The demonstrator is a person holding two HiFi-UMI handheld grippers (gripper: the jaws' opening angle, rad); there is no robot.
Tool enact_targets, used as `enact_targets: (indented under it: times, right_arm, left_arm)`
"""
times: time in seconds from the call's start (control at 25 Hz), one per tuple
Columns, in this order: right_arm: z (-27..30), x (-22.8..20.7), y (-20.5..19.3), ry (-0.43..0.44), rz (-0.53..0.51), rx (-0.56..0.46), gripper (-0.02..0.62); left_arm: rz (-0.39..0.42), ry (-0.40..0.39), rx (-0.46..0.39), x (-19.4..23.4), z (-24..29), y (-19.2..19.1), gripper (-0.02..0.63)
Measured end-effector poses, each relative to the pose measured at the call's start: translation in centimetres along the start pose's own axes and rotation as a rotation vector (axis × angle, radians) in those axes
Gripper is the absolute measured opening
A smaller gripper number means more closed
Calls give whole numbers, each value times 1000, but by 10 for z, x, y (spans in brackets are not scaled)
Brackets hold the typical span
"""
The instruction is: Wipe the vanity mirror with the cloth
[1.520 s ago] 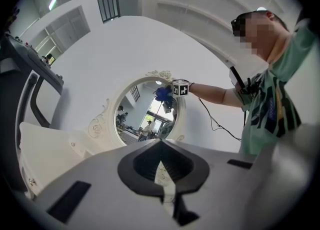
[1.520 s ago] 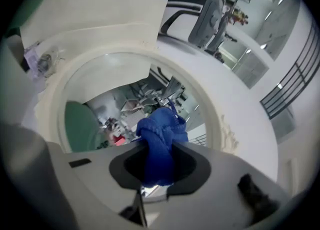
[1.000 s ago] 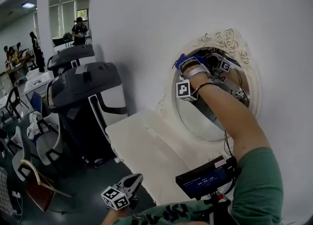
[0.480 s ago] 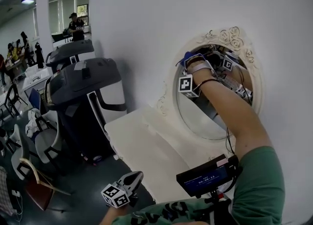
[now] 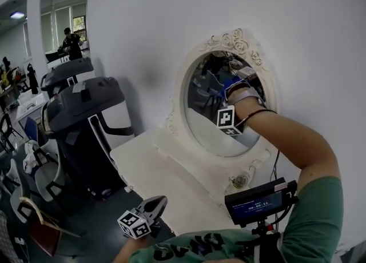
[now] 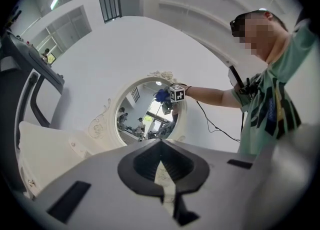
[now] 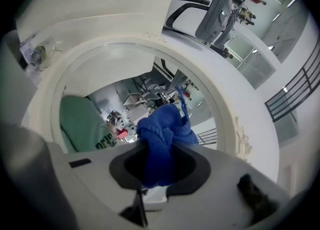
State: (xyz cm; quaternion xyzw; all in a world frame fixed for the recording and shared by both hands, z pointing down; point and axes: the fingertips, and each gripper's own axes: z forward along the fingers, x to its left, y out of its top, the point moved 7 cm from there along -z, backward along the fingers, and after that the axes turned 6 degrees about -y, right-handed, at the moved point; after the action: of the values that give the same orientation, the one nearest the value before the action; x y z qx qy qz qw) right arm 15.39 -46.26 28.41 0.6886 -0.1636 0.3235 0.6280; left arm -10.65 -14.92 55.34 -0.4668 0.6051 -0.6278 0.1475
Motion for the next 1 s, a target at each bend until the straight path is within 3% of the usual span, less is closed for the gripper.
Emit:
enact_targets:
  times: [0.2, 0.36, 0.56, 0.68, 0.84, 1.0]
  right_arm:
    - [-40, 48, -47, 121, -32, 62, 72]
    - [-49, 60, -61, 142, -10, 57, 72]
    - [-47, 61, -58, 152, -20, 79, 73]
    - [-52, 50, -43, 160, 12, 16, 74]
    - [-36, 9, 21, 17, 51, -141, 75]
    - [13, -42, 71, -153, 67, -175, 75]
  left_arm:
    - [12, -76, 21, -22, 26, 0, 6]
    - [17, -103, 27, -31, 36, 0, 6]
    - [15, -79, 24, -32, 27, 0, 6]
    - [1, -39, 17, -31, 11, -1, 6]
    - [-16, 4, 5, -19, -5, -8, 6]
    - [-28, 51, -14, -1, -21, -13, 6]
